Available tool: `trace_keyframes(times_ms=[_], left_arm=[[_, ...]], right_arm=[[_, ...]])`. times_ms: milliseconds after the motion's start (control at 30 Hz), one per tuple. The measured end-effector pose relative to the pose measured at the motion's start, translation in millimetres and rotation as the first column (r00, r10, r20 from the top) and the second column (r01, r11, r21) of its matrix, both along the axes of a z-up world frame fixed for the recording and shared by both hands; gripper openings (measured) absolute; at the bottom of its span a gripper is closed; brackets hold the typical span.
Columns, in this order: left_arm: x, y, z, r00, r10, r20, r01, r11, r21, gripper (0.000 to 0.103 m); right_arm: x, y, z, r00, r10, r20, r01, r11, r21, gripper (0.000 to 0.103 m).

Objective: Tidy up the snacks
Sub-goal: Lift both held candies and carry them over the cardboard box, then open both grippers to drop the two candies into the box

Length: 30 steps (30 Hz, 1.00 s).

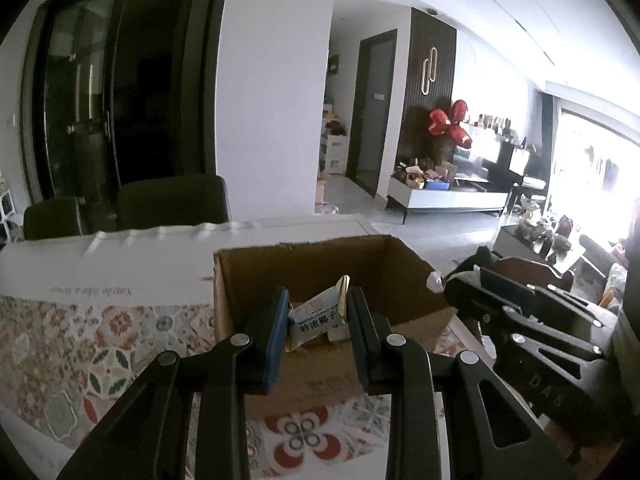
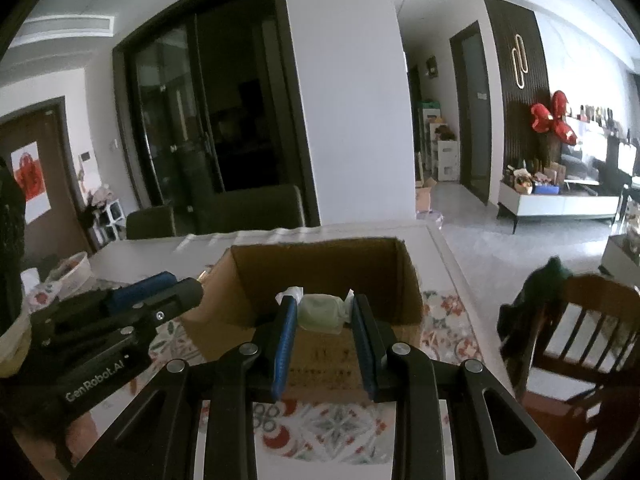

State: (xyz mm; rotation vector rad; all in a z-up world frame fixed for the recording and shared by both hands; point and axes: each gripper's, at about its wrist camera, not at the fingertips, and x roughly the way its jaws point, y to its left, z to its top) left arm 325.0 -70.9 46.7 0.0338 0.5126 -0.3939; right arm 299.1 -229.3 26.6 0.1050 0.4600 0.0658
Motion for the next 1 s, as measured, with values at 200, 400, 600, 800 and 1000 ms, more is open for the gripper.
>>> trace_keyframes(times_ms=[200, 400, 600, 800, 1000], left_arm=[[24, -8, 0, 1.0, 0.002, -0.006, -0.001, 1.0, 0.024, 0.03], [45, -14, -7, 0.999, 0.006, -0.044, -0.005, 0.999, 0.032, 0.03], [63, -16, -14, 0.997, 0.036, -0.065, -0.032, 0.998, 0.06, 0.041], [58, -12, -13, 0.996, 0.08, -0.042, -0.076, 0.994, 0.078, 0.066], [32, -4, -10, 0.992, 0.128, 0.005, -0.128, 0.988, 0.088, 0.081]], right_arm=[[26, -5, 6, 1.0, 0.008, -0.015, -0.008, 1.0, 0.001, 0.029], [55, -12, -2, 0.998, 0.007, -0.057, -0.007, 1.0, -0.001, 0.029], [70, -16, -11, 0.996, 0.005, -0.092, -0.004, 1.0, 0.011, 0.03], [74, -21, -19, 0.993, -0.025, -0.118, 0.026, 1.0, 0.007, 0.053], [55, -24, -17, 0.991, -0.089, -0.095, 0.09, 0.996, 0.001, 0.069]])
